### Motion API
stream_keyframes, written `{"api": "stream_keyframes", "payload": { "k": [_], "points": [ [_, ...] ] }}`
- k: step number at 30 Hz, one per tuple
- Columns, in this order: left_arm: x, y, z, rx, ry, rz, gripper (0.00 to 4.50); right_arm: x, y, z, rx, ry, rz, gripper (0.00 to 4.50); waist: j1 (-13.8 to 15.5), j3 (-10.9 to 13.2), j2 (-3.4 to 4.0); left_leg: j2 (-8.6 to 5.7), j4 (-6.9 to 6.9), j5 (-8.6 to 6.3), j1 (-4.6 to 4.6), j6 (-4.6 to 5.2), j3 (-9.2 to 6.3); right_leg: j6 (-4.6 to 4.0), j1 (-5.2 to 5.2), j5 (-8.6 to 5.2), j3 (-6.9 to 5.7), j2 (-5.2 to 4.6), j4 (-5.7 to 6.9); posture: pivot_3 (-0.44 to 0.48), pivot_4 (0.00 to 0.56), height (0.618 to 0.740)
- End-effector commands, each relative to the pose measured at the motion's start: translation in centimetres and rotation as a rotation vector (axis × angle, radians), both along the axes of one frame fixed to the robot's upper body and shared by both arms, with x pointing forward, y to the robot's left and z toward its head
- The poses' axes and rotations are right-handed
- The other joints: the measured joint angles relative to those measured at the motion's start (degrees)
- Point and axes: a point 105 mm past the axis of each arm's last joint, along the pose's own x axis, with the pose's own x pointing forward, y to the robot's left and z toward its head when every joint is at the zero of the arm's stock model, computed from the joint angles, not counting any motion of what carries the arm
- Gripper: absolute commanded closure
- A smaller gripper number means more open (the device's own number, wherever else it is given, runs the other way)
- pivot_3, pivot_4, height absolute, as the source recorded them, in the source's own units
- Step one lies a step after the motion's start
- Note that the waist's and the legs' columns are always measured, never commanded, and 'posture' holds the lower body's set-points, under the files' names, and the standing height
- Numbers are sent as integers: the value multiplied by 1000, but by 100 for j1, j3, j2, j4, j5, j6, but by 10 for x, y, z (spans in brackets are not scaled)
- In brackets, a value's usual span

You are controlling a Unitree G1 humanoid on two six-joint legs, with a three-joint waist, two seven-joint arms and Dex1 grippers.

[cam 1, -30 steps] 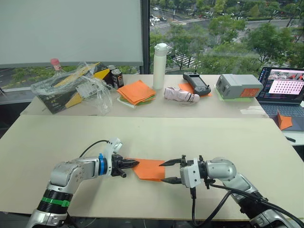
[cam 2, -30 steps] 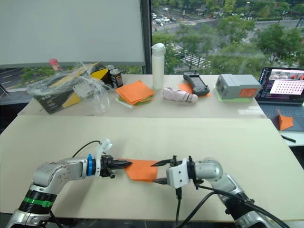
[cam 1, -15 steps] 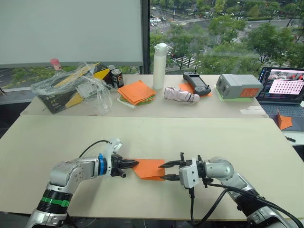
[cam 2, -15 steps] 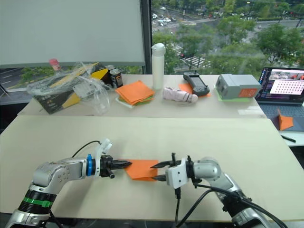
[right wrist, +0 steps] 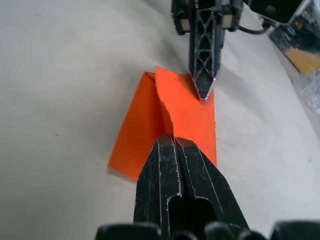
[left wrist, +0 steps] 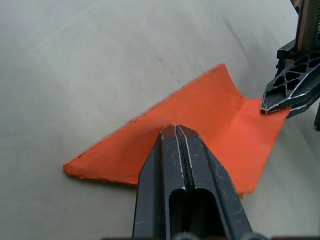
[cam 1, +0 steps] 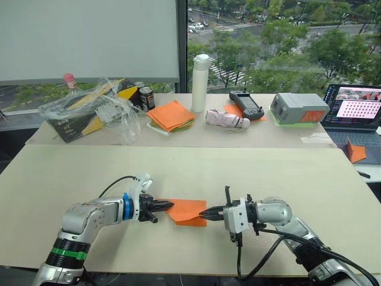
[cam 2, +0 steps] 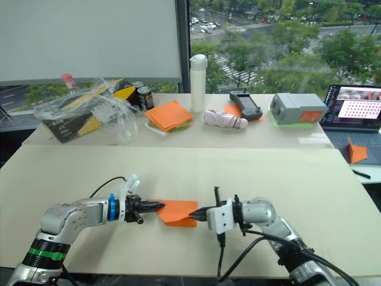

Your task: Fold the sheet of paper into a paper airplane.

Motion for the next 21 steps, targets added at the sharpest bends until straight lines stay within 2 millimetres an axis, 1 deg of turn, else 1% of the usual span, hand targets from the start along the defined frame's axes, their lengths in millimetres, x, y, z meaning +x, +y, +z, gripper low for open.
{"api": "stream_keyframes", "payload": {
  "k": [1, 4, 6, 10, 16, 21],
  "points": [
    [0, 2, -2, 18, 10, 8, 4500, 9, 7, 24, 76, 40, -29, 4457, -3, 0, 0, 0, 0, 0, 0, 0, 0, 0, 0, 0, 0, 0, 0, 0, 150, 740],
    [0, 0, 0, 10, 9, 8, 4500, 15, 9, 30, 106, 137, -77, 4457, -1, 0, 0, 0, 0, 0, 0, 0, -2, 0, 0, 0, -1, 0, 0, 0, 150, 740],
    [1, 1, 0, 12, 8, 9, 4500, 18, 8, 30, 108, 192, -106, 4457, 3, 0, 0, 0, -1, 0, 0, 0, -2, 0, 0, 0, -1, 0, 0, 0, 150, 740],
    [1, 1, 0, 12, 6, 13, 4500, 23, 4, 22, 81, 328, -166, 4457, 14, 0, 0, 0, 0, -1, -1, 1, -2, 0, 0, 0, -1, 0, 0, 0, 150, 740],
    [1, 2, 1, 12, 3, 18, 4500, 25, -1, 12, 63, 463, -235, 4457, 21, 0, 1, 0, 0, -1, -1, 2, -2, 0, 0, 0, -1, 0, -1, 0, 150, 740],
    [1, 3, 1, 12, 1, 22, 4500, 33, -2, 11, 89, 570, -307, 4457, 30, 0, 1, 0, 0, -2, -1, 3, -2, 0, 0, 0, 0, 0, -2, 0, 150, 740]
  ]
}}
